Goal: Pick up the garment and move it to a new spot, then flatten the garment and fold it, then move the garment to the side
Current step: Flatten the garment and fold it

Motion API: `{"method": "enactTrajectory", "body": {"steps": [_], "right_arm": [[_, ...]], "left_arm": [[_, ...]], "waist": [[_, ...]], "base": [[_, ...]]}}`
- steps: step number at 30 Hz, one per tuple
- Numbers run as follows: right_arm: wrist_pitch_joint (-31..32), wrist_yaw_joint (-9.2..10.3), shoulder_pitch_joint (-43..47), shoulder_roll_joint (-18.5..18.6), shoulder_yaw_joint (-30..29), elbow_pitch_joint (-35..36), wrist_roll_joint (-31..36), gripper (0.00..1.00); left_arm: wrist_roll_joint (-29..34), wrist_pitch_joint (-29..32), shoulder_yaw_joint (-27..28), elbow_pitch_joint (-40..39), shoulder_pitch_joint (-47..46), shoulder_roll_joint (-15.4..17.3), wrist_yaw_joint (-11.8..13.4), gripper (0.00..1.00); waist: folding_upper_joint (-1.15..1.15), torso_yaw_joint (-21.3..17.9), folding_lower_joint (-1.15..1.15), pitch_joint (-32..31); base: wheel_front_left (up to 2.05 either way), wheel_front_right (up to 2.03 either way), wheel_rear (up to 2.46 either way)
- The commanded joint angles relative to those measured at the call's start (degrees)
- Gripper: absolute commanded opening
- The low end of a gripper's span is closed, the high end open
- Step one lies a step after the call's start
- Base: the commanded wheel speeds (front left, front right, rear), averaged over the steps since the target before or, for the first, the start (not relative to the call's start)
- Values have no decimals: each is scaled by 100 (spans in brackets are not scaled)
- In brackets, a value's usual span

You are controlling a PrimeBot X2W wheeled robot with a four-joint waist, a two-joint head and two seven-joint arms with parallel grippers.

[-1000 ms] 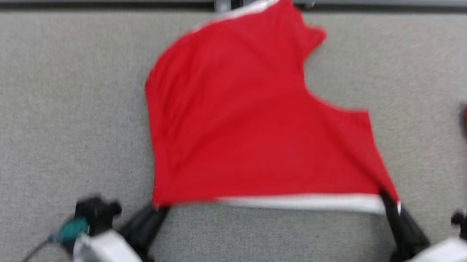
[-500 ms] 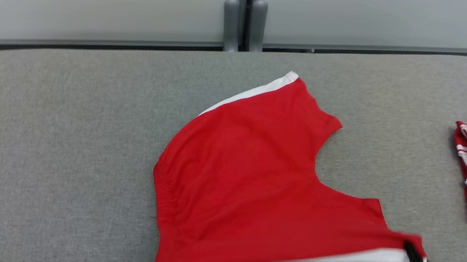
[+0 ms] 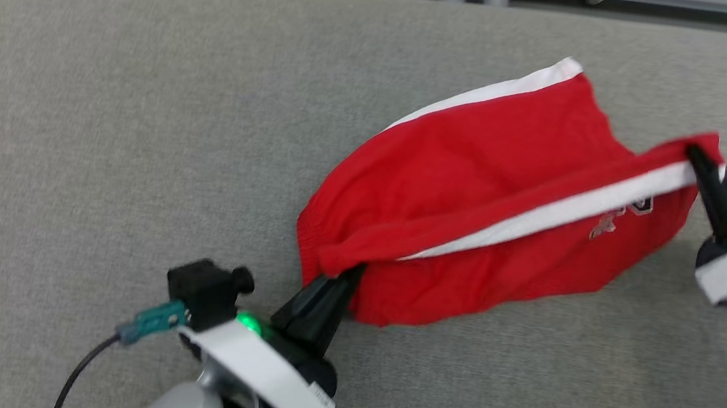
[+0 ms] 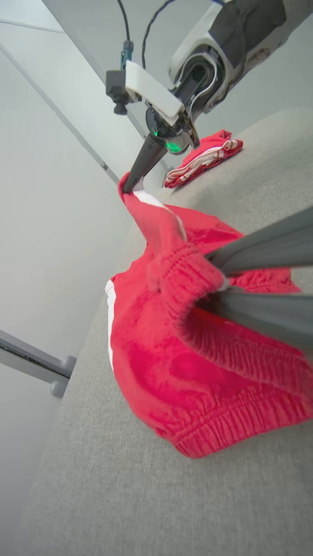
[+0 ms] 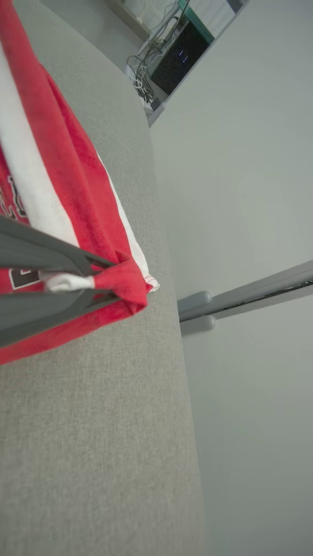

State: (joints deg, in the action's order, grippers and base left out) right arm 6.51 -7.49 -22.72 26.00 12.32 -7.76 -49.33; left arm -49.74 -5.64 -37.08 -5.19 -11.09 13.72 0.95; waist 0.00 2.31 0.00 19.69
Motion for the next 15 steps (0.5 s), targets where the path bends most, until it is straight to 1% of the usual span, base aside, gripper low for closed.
{"method": "enactTrajectory", "body": {"steps": [1,5,7,10,15], "right_arm": [[299,0,-495,81,10,-255,35,0],[726,0,-1338,37,218,-827,148,0],[817,0,-1670,3,360,-1072,215,0],[899,0,-2035,-35,578,-1426,282,0],[945,0,-2387,-52,841,-1760,298,0]], "left_arm": [[-111,218,31,-14,-329,-100,93,0],[-111,458,99,271,-835,-290,282,0],[-105,495,127,447,-1018,-394,356,0],[-144,550,110,664,-1162,-496,391,0],[-187,566,116,851,-1233,-570,392,0]], "waist": [[0,341,0,406],[0,455,0,589],[0,491,0,634],[0,526,0,664],[0,558,0,670]], "base": [[0,0,0],[0,0,0],[0,0,0],[0,0,0],[0,0,0]]}}
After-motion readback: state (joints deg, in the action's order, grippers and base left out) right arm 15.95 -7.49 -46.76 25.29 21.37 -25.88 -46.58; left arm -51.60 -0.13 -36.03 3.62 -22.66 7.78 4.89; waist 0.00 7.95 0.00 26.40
